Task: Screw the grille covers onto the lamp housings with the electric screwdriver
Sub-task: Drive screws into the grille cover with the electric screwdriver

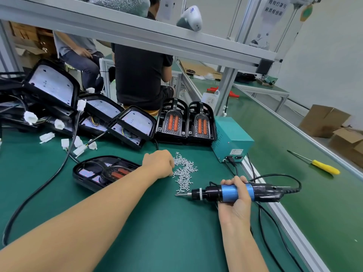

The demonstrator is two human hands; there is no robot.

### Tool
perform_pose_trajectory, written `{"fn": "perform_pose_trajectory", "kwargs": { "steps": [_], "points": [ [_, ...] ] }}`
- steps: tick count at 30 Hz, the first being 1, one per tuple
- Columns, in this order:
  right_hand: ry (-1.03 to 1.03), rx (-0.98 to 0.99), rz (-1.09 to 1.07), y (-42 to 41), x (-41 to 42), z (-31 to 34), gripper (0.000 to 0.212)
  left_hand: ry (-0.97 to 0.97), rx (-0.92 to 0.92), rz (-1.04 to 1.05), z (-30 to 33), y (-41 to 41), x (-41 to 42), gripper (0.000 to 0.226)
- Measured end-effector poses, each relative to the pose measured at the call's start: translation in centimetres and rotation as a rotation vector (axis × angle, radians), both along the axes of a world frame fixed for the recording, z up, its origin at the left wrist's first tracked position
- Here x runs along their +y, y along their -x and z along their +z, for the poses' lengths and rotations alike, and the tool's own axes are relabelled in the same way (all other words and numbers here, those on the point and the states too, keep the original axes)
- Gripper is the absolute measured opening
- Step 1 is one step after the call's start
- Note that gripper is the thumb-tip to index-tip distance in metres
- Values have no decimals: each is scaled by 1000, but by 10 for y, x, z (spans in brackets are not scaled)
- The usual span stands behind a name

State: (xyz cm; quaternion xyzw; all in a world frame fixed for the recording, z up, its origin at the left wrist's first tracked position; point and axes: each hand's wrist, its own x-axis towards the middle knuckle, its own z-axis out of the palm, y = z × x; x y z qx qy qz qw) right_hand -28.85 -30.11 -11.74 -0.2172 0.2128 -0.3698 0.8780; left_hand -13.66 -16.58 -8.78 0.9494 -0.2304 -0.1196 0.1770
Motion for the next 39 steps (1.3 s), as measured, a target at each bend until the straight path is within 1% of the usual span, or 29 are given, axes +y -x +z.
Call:
{"fn": "perform_pose_trajectory", "kwargs": {
  "steps": [4, 10, 14, 16, 18, 19, 22, 24, 27, 30, 32, 35, 37, 39],
  "points": [
    [3, -5, 0, 0, -1, -1, 24, -22, -52, -25, -4, 2, -6, 11],
    [6, -7, 0, 0, -2, -2, 24, -31, -96, -6, -6, 4, -9, 17],
    [1, -1, 3, 0, -2, -1, 25, -79, -136, -95, -8, 6, -8, 16],
    [9, 1, 0, 1, -1, 2, 24, 10, -154, -98, -3, 7, -7, 17],
    [25, -17, -12, 2, -1, 9, 25, 229, -102, -55, 10, 7, -1, 20],
    [39, -33, -19, 2, 0, 14, 25, 363, -46, -26, 17, 7, 5, 20],
    [84, -90, -18, 0, 4, 31, 25, 769, 203, 50, 34, 8, 32, 13],
    [110, -135, -9, -3, 9, 43, 25, 924, 292, 84, 38, 9, 56, 15],
    [147, -230, 26, -12, 24, 64, 25, 997, 334, 124, 34, 12, 91, 18],
    [181, -296, 67, -27, 41, 80, 26, 989, 339, 183, 27, 16, 119, 17],
    [281, -278, 76, -38, 52, 86, 27, 973, 305, 209, 24, 19, 131, 16],
    [428, -189, 64, -50, 59, 85, 28, 941, 227, 219, 23, 22, 143, 13],
    [453, -132, 48, -51, 56, 79, 28, 949, 188, 220, 23, 22, 149, 13],
    [413, -102, 18, -49, 47, 73, 27, 950, 162, 219, 22, 22, 153, 14]
  ]
}}
